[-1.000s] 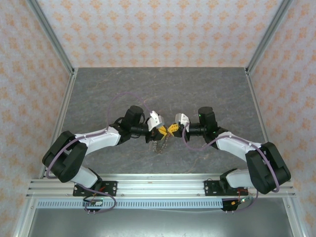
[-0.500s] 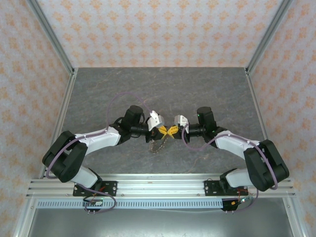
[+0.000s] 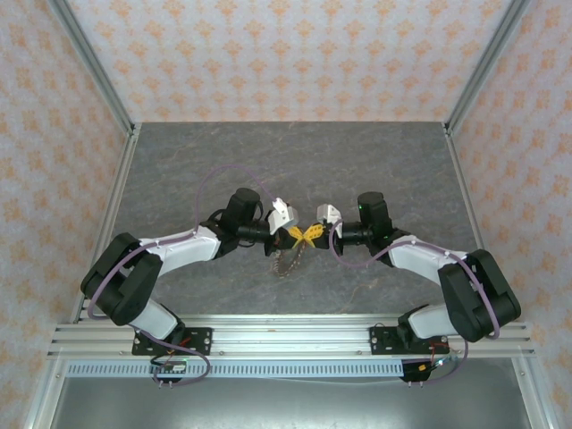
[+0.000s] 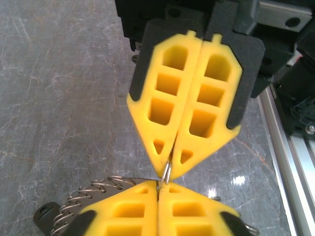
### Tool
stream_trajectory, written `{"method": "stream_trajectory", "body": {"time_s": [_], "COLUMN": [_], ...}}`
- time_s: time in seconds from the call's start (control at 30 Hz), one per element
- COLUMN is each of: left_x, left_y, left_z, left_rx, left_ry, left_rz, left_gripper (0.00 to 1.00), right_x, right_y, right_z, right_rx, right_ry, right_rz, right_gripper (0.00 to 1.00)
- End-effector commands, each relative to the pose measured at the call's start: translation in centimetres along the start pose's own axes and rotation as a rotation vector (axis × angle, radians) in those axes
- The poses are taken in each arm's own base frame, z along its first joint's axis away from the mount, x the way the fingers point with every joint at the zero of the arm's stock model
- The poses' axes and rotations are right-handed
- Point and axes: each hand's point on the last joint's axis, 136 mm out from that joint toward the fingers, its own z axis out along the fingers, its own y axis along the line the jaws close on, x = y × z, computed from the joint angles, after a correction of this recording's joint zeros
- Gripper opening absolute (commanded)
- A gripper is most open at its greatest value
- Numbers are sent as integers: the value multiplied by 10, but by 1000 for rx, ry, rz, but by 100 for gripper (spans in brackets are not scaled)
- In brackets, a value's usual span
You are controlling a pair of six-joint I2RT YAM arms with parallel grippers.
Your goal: Put the keys on the keyring
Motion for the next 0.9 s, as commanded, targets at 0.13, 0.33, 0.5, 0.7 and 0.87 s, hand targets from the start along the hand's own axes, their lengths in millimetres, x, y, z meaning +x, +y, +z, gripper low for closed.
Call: {"method": "stream_trajectory", "body": {"time_s": [0.13,0.33,0.5,0.7,0.87], "left_x": [-13,-19,-23,-23,-22], "left_y": [-1,0,0,0,1], "left_z": [0,-3,-3,-5,-6], "left_rx": [-5,-12,-13,-19,-27], "left_ry": [-24,-23,-26,-14,-9], "left_rz": [33,46,49,54,55], "left_gripper": [0,0,0,0,10], "right_x": [-11,3,6,-2,-10], "right_y": [1,3,1,1,3], "right_z": [-3,-6,-4,-2,-3], "right_rx": [5,25,42,47,58], "right_ry": [16,101,139,104,44], "right_rz": [-94,-107,-123,-138,-129], "right_gripper": [3,13,11,0,0]}}
